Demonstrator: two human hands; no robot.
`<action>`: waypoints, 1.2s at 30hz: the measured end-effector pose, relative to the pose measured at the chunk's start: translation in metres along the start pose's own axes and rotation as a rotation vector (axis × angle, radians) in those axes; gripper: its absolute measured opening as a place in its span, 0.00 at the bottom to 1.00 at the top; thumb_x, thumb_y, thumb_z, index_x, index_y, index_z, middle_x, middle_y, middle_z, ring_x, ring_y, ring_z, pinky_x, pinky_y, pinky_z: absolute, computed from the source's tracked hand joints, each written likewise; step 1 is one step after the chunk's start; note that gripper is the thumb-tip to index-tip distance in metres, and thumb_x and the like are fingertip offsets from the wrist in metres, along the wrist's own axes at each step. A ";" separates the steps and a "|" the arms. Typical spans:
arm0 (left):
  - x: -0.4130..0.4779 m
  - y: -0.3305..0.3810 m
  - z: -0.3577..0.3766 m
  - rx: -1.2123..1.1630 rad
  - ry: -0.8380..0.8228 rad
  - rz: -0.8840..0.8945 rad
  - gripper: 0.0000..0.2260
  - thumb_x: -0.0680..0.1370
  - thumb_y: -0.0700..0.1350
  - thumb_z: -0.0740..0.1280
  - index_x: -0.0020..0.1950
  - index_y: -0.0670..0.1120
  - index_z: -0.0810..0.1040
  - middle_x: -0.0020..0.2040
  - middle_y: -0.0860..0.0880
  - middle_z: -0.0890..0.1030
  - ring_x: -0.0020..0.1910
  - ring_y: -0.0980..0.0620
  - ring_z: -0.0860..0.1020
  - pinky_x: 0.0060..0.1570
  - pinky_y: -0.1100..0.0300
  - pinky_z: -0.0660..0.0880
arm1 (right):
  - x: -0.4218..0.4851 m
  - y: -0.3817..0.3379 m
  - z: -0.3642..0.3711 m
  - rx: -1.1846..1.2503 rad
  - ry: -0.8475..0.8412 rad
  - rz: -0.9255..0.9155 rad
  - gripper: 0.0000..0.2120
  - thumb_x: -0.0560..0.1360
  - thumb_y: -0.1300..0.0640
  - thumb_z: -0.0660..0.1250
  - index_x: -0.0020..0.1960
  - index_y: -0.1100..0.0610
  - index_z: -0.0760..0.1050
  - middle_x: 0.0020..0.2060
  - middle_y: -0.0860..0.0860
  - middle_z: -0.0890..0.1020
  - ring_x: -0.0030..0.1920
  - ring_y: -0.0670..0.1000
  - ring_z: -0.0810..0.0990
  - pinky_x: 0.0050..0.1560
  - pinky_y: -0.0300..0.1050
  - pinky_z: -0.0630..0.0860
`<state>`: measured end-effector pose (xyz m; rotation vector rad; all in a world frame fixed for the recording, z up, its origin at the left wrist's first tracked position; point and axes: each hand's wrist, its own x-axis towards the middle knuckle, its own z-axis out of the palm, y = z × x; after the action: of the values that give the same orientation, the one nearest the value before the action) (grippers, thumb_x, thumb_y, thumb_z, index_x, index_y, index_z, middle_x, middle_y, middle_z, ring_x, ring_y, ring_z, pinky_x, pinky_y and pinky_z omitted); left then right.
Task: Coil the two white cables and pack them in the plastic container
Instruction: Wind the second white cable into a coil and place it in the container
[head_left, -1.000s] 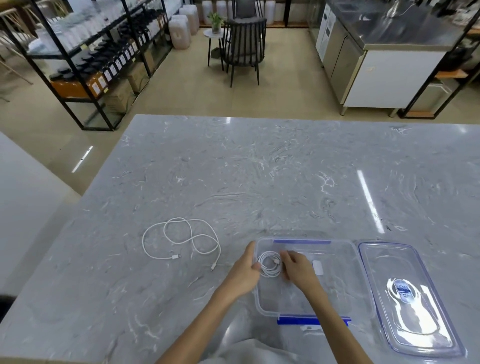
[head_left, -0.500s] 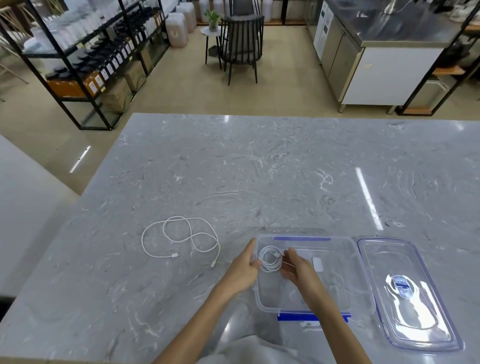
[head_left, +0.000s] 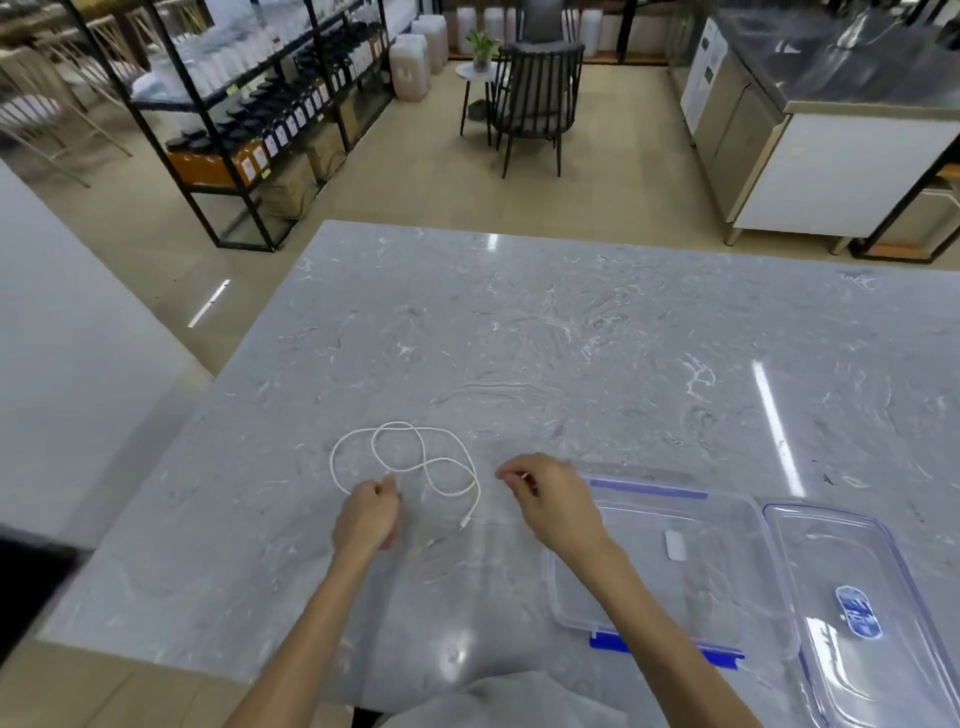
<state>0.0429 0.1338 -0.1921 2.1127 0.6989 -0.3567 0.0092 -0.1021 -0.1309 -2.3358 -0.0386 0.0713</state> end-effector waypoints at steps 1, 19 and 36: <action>0.005 -0.004 -0.007 0.080 0.003 -0.032 0.22 0.81 0.55 0.57 0.47 0.39 0.81 0.46 0.36 0.84 0.45 0.38 0.83 0.52 0.45 0.80 | 0.014 -0.010 0.021 -0.020 -0.081 -0.039 0.08 0.78 0.59 0.65 0.53 0.56 0.83 0.51 0.53 0.86 0.51 0.54 0.82 0.54 0.45 0.74; 0.004 -0.011 -0.017 0.509 0.067 0.024 0.13 0.73 0.48 0.66 0.51 0.41 0.83 0.51 0.40 0.84 0.52 0.41 0.82 0.49 0.54 0.78 | 0.031 -0.025 0.125 0.095 -0.468 -0.108 0.22 0.75 0.72 0.57 0.67 0.61 0.73 0.57 0.60 0.83 0.59 0.57 0.80 0.62 0.44 0.72; -0.063 0.127 -0.095 -0.122 -0.458 0.514 0.08 0.81 0.43 0.66 0.47 0.39 0.74 0.35 0.44 0.78 0.33 0.49 0.80 0.36 0.59 0.79 | 0.106 -0.084 -0.002 0.053 0.027 -0.563 0.08 0.77 0.64 0.64 0.53 0.56 0.79 0.55 0.53 0.78 0.48 0.51 0.79 0.52 0.47 0.77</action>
<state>0.0685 0.1280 -0.0235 1.9109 -0.0897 -0.4709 0.1143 -0.0400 -0.0727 -2.1898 -0.6659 -0.2363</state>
